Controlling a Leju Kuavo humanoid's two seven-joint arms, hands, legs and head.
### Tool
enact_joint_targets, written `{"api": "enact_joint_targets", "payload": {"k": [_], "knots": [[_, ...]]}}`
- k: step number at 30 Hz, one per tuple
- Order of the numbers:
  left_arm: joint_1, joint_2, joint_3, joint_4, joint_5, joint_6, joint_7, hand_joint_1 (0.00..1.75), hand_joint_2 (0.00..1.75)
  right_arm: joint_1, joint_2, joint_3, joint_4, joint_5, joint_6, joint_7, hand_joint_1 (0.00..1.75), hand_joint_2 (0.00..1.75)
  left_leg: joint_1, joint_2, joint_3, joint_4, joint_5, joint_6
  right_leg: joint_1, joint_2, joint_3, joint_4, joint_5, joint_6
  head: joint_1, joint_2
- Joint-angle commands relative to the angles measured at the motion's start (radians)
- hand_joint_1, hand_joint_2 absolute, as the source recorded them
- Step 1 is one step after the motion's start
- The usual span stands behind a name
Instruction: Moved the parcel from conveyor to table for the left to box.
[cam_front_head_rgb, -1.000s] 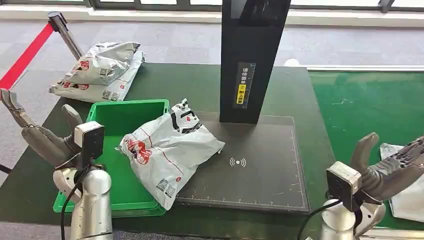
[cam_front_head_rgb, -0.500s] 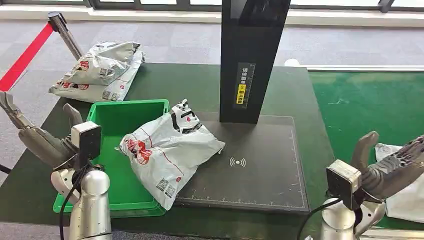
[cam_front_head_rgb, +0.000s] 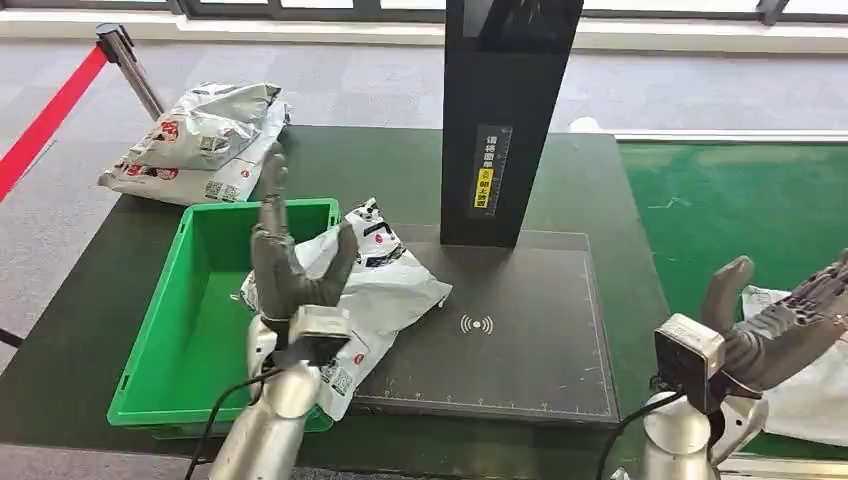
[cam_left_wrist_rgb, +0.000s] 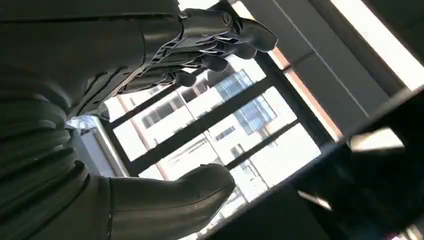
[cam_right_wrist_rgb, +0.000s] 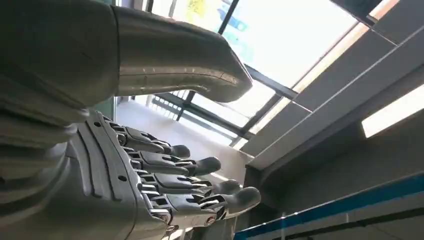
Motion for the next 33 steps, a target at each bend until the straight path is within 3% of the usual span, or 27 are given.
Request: {"api": "enact_joint_targets", "payload": {"k": [1,5,13,26,27,28,33], "knots": [[-0.120,0.059,-0.236,0.349,-0.158,-0.112,0.162,0.00,1.75,-0.024,-0.036,0.007,0.059,-0.002,-0.004,-0.012,0.00,1.75,0.001,-0.001,0.003,-0.003,0.002,0.000,0.001,-0.005,0.005,-0.004,0.001,-0.001,0.000,0.000],[-0.147,0.055,-0.232,0.431,-0.215,-0.164,0.208,0.00,1.75,-0.015,-0.043,0.005,0.060,-0.002,-0.004,-0.014,0.00,1.75,0.001,0.002,0.003,-0.003,0.002,0.000,0.002,-0.002,0.003,-0.003,0.002,-0.001,0.000,0.000],[-0.223,0.015,-0.215,0.677,-0.559,-0.227,0.466,0.00,1.75,0.015,-0.019,-0.043,0.032,0.005,-0.004,-0.040,0.00,1.75,0.001,0.000,0.003,-0.002,0.001,0.000,0.002,-0.003,0.003,-0.002,0.000,-0.001,0.000,0.000],[-0.224,0.008,-0.175,0.682,-0.762,-0.242,0.622,0.00,1.75,0.038,0.000,-0.046,-0.006,0.026,-0.004,-0.027,0.00,1.75,0.001,0.002,0.001,-0.001,0.001,0.000,0.002,-0.001,0.001,-0.001,0.001,-0.001,0.000,0.000],[-0.223,0.006,-0.167,0.682,-0.782,-0.248,0.629,0.35,1.75,0.039,0.001,-0.045,-0.007,0.027,-0.004,-0.026,0.00,1.75,0.001,0.003,0.002,-0.001,0.001,0.000,0.002,-0.001,0.001,-0.001,0.001,-0.001,0.000,0.000],[-0.223,0.006,-0.165,0.684,-0.791,-0.254,0.632,1.75,1.75,0.037,0.001,-0.043,-0.006,0.028,-0.004,-0.026,0.00,1.75,0.001,0.002,0.001,0.000,0.001,0.000,0.002,-0.001,0.001,-0.001,0.000,-0.001,0.000,0.000],[-0.215,0.010,-0.148,0.685,-0.796,-0.268,0.624,1.75,1.75,0.017,-0.003,-0.018,0.014,0.034,-0.004,-0.016,0.00,1.75,0.000,0.004,0.002,-0.001,0.000,0.000,0.001,0.001,0.001,0.000,0.001,-0.001,0.000,0.000]]}}
